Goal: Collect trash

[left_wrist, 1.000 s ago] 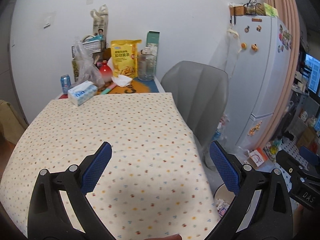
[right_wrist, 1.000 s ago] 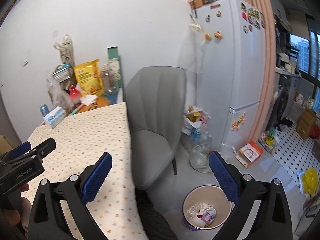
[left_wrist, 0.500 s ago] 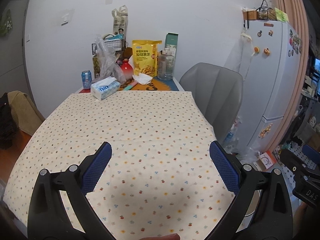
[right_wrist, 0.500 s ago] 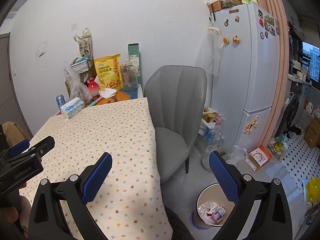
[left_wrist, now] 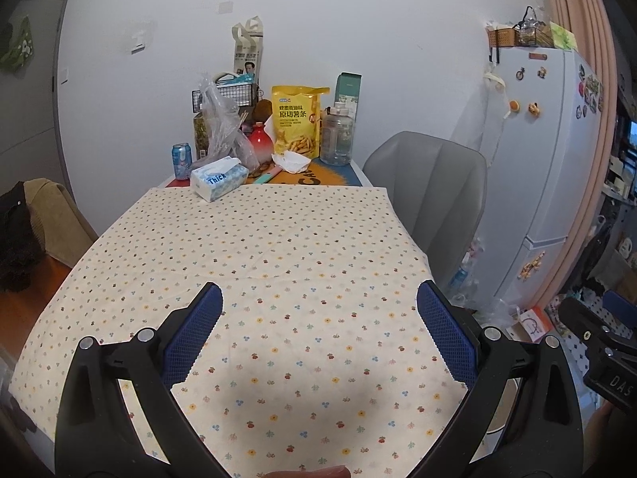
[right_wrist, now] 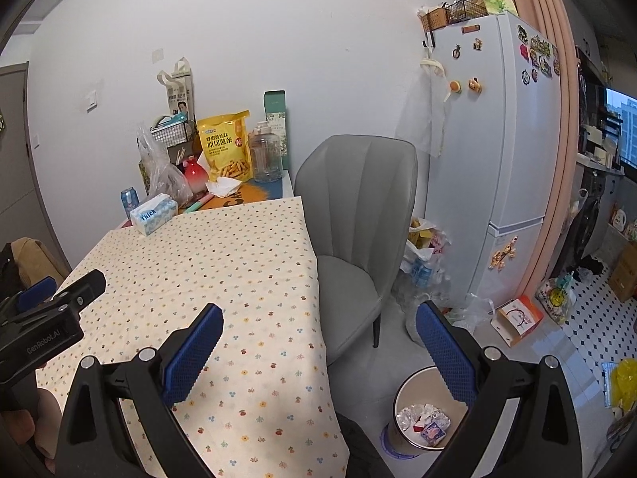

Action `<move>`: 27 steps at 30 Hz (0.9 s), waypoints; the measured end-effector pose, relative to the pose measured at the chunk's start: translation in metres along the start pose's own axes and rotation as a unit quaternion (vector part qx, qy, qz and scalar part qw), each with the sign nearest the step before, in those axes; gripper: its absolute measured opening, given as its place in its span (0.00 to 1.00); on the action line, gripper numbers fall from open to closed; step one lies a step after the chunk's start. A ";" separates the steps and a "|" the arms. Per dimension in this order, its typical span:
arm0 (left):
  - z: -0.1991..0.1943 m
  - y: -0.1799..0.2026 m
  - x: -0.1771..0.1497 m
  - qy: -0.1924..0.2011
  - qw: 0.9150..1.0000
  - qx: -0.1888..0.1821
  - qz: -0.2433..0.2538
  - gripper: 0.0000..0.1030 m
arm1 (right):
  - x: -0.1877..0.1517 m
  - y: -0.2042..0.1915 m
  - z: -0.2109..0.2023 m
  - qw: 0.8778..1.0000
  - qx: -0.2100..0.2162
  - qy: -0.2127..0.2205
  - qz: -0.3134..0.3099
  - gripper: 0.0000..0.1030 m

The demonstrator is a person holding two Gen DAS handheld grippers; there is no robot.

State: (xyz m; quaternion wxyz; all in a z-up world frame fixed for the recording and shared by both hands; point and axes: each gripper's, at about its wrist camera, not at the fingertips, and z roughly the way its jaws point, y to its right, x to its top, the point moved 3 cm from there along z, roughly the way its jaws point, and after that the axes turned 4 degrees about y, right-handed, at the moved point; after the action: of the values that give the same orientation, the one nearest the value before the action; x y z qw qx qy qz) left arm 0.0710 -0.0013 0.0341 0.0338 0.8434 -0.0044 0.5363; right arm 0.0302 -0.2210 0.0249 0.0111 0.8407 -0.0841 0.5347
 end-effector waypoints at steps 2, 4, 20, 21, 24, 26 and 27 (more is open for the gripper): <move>0.000 0.000 -0.002 0.000 1.000 0.003 0.002 0.94 | 0.000 0.003 -0.001 1.000 -0.004 0.006 0.005 0.92; 0.001 0.001 -0.003 0.001 1.000 0.006 0.004 0.94 | -0.002 0.006 -0.001 1.000 -0.003 0.005 0.008 0.92; 0.011 0.003 -0.012 -0.012 1.000 0.000 0.003 0.94 | -0.010 0.006 0.008 1.000 -0.006 -0.004 0.005 0.92; 0.011 0.003 -0.012 -0.011 1.000 -0.001 0.002 0.94 | -0.011 0.006 0.008 1.000 -0.005 -0.003 0.005 0.92; 0.010 0.004 -0.012 -0.009 1.000 -0.002 0.001 0.94 | -0.012 0.008 0.008 1.000 -0.004 -0.005 0.004 0.92; 0.010 0.005 -0.013 -0.008 1.000 -0.001 0.003 0.94 | -0.012 0.009 0.008 1.000 -0.005 -0.005 0.005 0.92; 0.010 0.006 -0.013 -0.008 1.000 -0.001 0.004 0.94 | -0.012 0.010 0.007 1.000 -0.006 -0.004 0.006 0.92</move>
State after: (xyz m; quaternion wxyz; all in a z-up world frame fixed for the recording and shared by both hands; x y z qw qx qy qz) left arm 0.0741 -0.0086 0.0182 0.0327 0.8478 -0.0087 0.5293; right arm 0.0304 -0.2302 0.0101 0.0126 0.8422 -0.0921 0.5311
